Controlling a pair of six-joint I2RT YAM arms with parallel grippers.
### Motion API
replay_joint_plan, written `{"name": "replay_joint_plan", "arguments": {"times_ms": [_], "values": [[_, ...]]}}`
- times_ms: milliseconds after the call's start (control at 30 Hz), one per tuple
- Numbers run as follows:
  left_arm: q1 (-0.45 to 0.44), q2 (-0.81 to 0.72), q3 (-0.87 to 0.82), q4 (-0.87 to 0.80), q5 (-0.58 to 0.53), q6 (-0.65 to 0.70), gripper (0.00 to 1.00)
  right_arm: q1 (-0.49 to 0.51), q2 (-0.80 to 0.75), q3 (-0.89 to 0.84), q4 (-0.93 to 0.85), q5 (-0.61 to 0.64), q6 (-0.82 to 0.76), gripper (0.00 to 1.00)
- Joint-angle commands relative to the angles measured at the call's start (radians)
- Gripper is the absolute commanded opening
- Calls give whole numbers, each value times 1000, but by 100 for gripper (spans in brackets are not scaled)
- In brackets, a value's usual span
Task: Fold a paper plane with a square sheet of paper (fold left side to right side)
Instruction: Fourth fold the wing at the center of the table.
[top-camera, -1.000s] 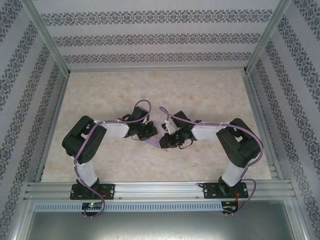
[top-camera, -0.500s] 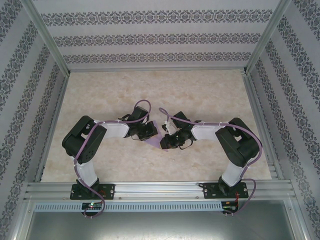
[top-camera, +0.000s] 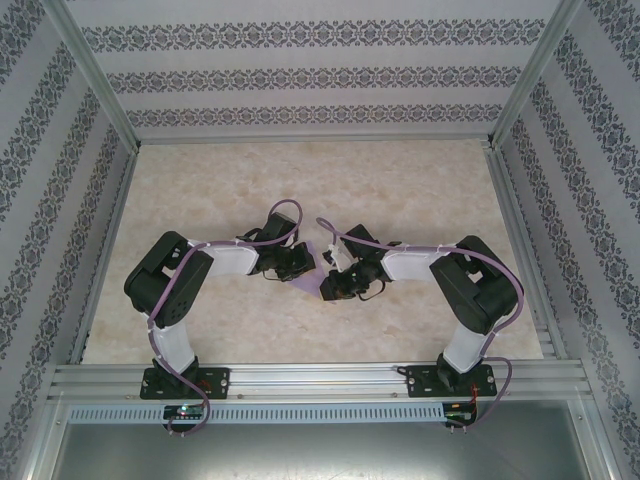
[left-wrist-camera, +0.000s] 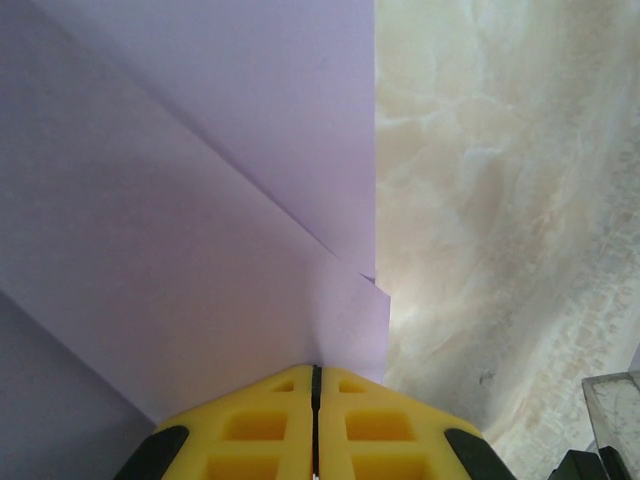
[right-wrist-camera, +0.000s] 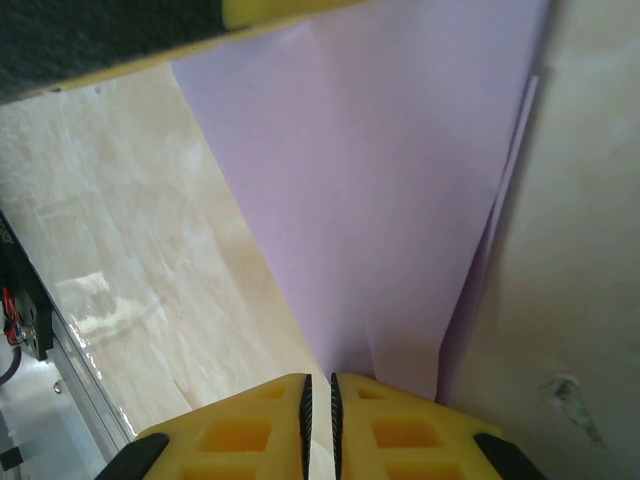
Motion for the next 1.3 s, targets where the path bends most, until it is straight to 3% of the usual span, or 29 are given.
{"name": "replay_joint_plan", "arguments": {"times_ms": [0,1067,1267], "values": [[8,13,-7,-105,-38,24,9,16,14,-25,-80,11,-37,15],[7,14,-7,-104,-40,25,9,11,-70,-68,-170,49,-55,14],[8,9,-5,-107,-37,25,9,-16,-205,-68,-125,-17,-32,14]]}}
